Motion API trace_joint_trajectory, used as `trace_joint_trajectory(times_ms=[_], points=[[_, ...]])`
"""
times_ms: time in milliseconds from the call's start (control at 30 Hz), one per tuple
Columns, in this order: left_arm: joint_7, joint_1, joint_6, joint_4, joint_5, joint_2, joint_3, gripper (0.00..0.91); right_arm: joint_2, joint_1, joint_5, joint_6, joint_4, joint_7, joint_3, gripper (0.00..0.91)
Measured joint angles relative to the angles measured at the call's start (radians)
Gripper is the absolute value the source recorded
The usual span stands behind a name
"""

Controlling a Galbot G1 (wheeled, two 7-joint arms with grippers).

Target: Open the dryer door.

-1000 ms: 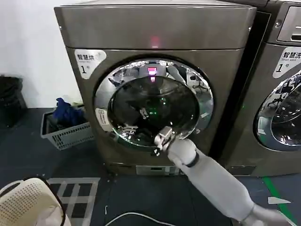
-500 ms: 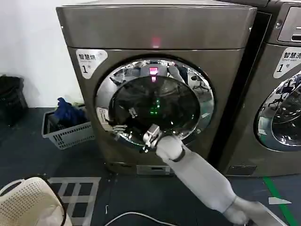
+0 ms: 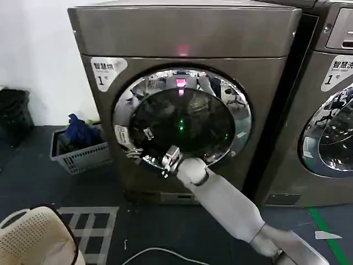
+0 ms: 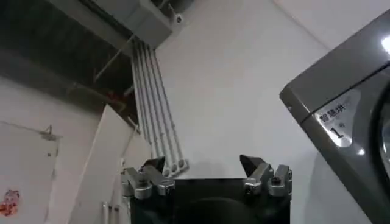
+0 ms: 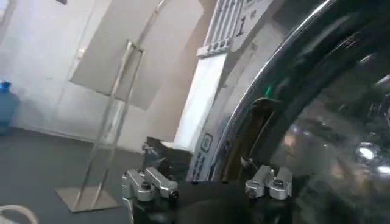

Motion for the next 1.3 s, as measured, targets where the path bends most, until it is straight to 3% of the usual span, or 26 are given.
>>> trace_joint_trajectory(times_ms=[433, 633, 833, 1300], points=[[0.001, -0.001, 0.000, 0.010, 0.006, 0.000, 0.000, 0.907, -0.034, 0.030, 0.054, 0.092, -0.030, -0.178, -0.051, 0.907], [0.003, -0.002, -0.002, 0.010, 0.012, 0.000, 0.000, 0.907, -0.049, 0.037, 0.103, 0.168, -0.042, -0.310, -0.051, 0.907], [0.012, -0.005, 0.004, 0.015, 0.014, 0.000, -0.002, 0.907, -0.075, 0.016, 0.148, 0.176, -0.016, -0.480, -0.018, 0.907], [0.273, -0.089, 0.168, 0.116, -0.207, 0.162, -0.117, 0.907, -0.242, -0.069, 0.234, 0.160, 0.209, -0.682, 0.022, 0.907]])
